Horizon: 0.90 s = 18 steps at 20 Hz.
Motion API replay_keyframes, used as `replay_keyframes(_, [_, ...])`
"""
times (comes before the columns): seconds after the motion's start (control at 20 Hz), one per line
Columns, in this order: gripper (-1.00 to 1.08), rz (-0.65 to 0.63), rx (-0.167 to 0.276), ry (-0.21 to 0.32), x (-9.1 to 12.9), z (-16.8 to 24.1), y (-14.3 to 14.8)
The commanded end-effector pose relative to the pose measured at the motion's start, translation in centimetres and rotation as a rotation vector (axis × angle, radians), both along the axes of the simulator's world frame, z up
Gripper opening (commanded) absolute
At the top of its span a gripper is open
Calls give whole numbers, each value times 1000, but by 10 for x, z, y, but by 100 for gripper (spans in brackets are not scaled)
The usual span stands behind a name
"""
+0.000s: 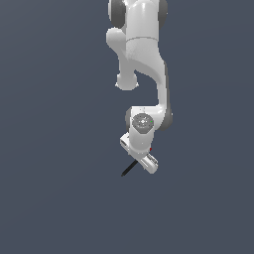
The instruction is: Pick up the object and move it to a goal position.
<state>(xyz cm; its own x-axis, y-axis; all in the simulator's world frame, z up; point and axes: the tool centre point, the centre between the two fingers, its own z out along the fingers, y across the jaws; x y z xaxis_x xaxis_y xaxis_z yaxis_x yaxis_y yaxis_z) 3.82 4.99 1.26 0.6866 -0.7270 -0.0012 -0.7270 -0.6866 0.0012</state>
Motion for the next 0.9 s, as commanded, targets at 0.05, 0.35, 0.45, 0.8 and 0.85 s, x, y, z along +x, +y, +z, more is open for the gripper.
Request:
replay_keyframes(0.05, [100, 0, 0, -2, 1, -5, 0])
replay_keyframes(0.35, [-100, 0, 0, -2, 2, -5, 0])
replay_keyframes(0.45, [-100, 0, 0, -2, 2, -5, 0])
replay_keyframes(0.8, [-100, -2, 0, -2, 2, -1, -1])
replay_keyframes(0.85, [-100, -2, 0, -2, 1, 1, -1])
